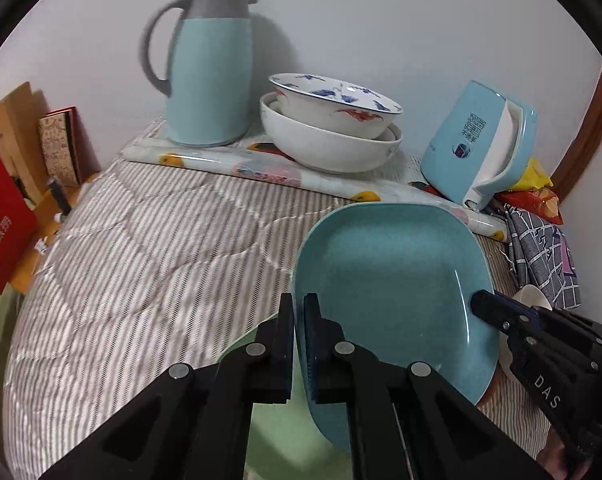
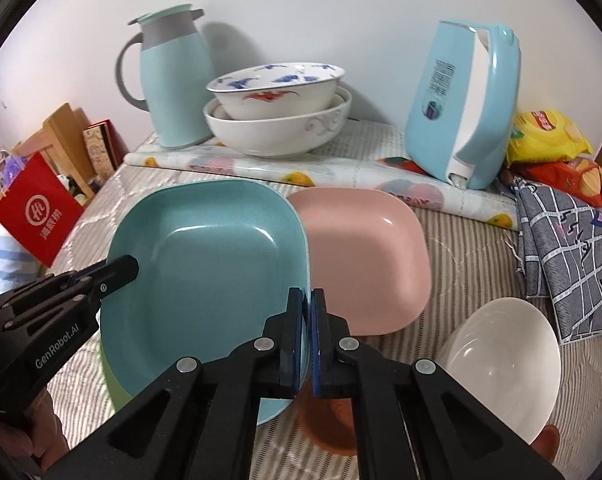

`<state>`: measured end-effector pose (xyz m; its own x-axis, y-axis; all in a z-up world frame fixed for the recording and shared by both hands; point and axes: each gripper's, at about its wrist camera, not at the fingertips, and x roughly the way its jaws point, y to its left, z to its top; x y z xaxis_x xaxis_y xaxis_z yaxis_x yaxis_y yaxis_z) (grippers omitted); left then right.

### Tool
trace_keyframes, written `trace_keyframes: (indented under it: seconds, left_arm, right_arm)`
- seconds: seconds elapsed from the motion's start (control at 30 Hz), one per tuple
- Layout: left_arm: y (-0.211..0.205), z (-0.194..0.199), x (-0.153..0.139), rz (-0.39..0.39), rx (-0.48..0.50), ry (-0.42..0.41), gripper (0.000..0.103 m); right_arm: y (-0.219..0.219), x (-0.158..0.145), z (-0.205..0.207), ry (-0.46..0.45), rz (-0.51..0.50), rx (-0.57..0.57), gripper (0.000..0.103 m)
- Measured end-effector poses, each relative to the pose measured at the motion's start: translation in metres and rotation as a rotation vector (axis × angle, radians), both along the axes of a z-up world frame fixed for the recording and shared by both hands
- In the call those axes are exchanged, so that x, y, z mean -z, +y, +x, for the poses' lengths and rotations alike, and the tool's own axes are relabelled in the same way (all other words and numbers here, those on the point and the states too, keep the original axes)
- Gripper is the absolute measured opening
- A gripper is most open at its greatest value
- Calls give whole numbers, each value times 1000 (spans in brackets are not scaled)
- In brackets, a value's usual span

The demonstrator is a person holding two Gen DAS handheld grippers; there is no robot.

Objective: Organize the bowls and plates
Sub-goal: 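Lift the blue plate with the left tool and lower it onto the green plate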

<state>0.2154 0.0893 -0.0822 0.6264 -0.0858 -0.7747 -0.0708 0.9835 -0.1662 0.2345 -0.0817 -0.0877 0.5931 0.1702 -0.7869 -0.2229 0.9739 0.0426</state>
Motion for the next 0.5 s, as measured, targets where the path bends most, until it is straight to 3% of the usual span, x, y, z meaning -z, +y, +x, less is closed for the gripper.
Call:
trace_keyframes:
  seconds: [0.5]
  left_arm:
    - [26, -44, 10, -5, -77, 23, 6]
  right_arm:
    - [28, 5, -27, 14, 11, -90, 4]
